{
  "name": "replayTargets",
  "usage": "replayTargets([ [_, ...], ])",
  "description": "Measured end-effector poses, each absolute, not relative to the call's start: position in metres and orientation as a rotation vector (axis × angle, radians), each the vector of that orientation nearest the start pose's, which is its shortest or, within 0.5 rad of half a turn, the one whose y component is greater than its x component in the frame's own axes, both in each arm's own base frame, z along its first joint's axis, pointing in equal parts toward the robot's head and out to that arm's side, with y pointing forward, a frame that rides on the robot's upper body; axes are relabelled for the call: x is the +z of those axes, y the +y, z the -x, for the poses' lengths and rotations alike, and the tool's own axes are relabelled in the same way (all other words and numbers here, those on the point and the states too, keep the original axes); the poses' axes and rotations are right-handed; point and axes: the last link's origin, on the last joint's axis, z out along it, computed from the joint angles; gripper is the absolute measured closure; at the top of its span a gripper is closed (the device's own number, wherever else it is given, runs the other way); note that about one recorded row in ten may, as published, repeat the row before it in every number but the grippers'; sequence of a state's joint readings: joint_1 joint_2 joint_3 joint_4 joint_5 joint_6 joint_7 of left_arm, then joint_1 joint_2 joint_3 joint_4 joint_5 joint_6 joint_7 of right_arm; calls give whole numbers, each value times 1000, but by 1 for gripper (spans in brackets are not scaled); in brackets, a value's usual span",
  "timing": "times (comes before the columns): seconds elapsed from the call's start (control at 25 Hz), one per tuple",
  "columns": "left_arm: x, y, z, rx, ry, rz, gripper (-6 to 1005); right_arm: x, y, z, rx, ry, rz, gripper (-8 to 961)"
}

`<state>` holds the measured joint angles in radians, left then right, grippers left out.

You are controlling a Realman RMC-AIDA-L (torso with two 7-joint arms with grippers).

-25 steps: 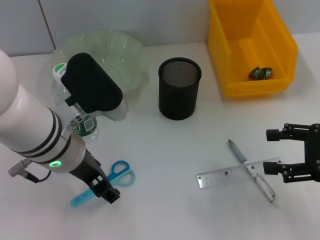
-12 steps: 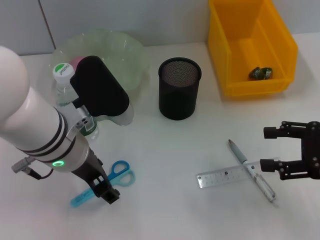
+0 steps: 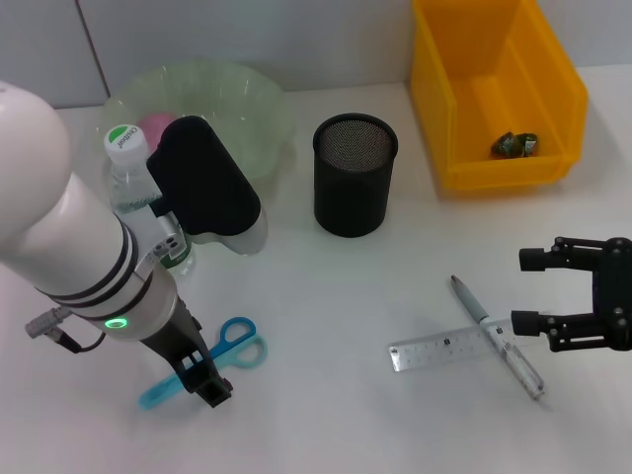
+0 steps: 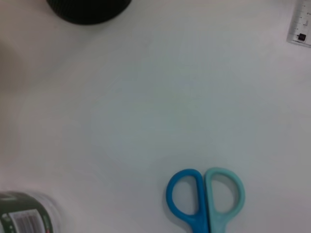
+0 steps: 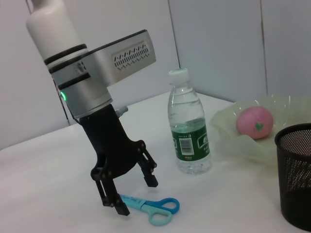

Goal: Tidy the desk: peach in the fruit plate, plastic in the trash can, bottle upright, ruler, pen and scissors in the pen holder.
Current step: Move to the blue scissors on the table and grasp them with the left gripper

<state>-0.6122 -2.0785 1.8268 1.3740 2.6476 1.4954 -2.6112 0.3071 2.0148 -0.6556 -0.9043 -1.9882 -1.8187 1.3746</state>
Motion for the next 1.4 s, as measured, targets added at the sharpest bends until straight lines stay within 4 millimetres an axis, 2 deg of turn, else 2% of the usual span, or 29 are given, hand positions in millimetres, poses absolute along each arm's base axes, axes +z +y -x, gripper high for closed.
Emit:
replayTargets([
  [1.2,-71,320,165,871,-486,2727,174,63,273,-304,613,559,2742,124],
  [1.4,-71,320,164,870,-483,2728,236,63,273,-304,613,560,2742,125],
])
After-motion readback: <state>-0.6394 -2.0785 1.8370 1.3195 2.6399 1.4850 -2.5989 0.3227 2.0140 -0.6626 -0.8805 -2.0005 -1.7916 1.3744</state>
